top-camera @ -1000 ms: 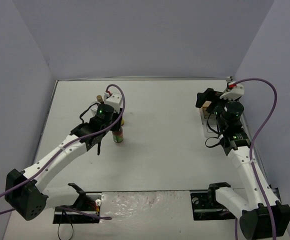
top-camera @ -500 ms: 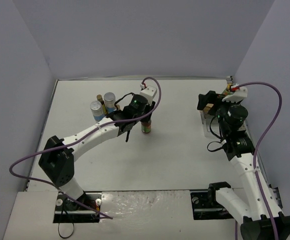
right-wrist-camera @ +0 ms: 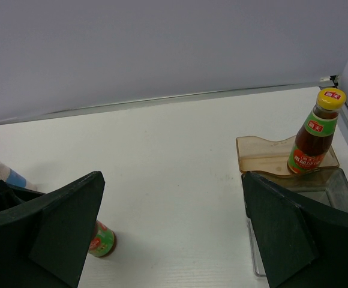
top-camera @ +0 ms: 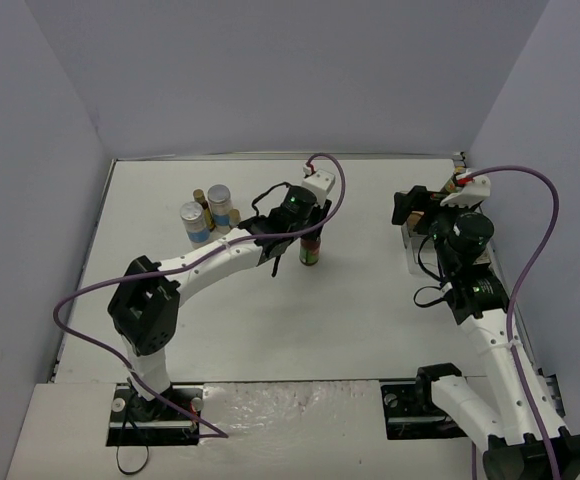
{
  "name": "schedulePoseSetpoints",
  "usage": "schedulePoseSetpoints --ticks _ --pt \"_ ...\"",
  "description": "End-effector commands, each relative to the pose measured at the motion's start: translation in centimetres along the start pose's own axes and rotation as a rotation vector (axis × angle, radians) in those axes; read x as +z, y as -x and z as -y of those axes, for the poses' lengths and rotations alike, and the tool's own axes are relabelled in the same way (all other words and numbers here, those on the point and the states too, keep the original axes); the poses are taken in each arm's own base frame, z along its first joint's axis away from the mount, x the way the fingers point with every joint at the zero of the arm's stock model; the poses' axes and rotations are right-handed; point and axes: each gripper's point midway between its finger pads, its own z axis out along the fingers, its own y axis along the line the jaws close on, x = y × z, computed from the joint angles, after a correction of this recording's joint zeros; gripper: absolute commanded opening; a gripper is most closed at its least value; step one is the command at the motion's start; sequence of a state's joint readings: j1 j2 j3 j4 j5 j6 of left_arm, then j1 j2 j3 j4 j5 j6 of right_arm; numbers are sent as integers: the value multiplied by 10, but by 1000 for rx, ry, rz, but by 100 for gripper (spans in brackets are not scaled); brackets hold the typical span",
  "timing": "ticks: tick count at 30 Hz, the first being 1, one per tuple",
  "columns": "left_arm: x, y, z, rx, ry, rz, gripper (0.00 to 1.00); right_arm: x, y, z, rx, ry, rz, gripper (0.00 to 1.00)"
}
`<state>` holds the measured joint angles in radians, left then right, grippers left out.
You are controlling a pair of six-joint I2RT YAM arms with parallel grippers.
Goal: Organize the condiment bottles
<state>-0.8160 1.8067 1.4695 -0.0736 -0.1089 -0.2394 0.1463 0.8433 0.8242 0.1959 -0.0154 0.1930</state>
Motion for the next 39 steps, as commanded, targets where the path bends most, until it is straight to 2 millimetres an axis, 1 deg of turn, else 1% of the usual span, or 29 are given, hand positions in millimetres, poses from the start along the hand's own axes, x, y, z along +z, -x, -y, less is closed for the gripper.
schedulePoseSetpoints --ticks 1,3,6,9,12,13,14,15,16,17,19,20,21,22,23,25,27,32,34,35,36,37,39 --pt "-18 73 14 -42 -46 204 31 1 16 -8 -20 30 62 97" --pt "-19 70 14 -40 -45 200 47 1 15 -8 -30 34 60 97" --pt "-23 69 13 -43 -41 200 65 1 16 -10 -43 47 59 97" --pt "-30 75 12 -49 -39 213 79 2 17 -15 -55 70 56 97" --pt "-45 85 7 -53 -27 236 91 5 15 -21 -73 104 42 97" --pt "-53 90 4 -58 -16 248 94 6 15 -24 -78 114 38 97" --pt "-55 90 3 -60 -11 249 95 7 14 -25 -81 118 36 97" --pt "-62 86 -1 -60 5 241 96 8 14 -28 -86 134 30 97" --pt "-72 84 -8 -61 27 233 97 10 12 -34 -92 158 20 97" --pt "-83 90 -12 -68 41 253 97 12 10 -37 -93 171 12 97" --pt "-105 86 -25 -80 77 263 97 16 7 -47 -95 208 -4 97" --pt "-113 83 -28 -81 82 263 97 18 5 -49 -96 216 -12 97" --pt "-121 77 -36 -89 116 258 97 19 3 -55 -96 238 -19 97" --pt "-136 66 -47 -95 147 244 97 21 2 -62 -97 259 -25 97" --pt "-146 56 -56 -106 180 232 97 24 -2 -69 -99 278 -38 97" --pt "-161 38 -73 -132 248 211 97 29 -14 -84 -106 315 -72 97" --pt "-181 12 -94 -153 310 177 97 33 -26 -98 -115 349 -99 97" --pt "-221 -39 -135 -236 413 149 97 39 -51 -135 -146 430 -140 97" --pt "-234 -56 -153 -280 451 138 97 42 -59 -145 -172 443 -147 97" --pt "-241 -62 -157 -295 459 135 97 44 -63 -149 -182 444 -152 98" --pt "-247 -64 -158 -300 456 139 97 45 -68 -153 -186 452 -162 98" --pt "-257 -72 -166 -316 478 138 97 47 -73 -158 -194 458 -165 97" --pt "-271 -83 -176 -324 512 137 97 50 -82 -165 -202 471 -171 98"
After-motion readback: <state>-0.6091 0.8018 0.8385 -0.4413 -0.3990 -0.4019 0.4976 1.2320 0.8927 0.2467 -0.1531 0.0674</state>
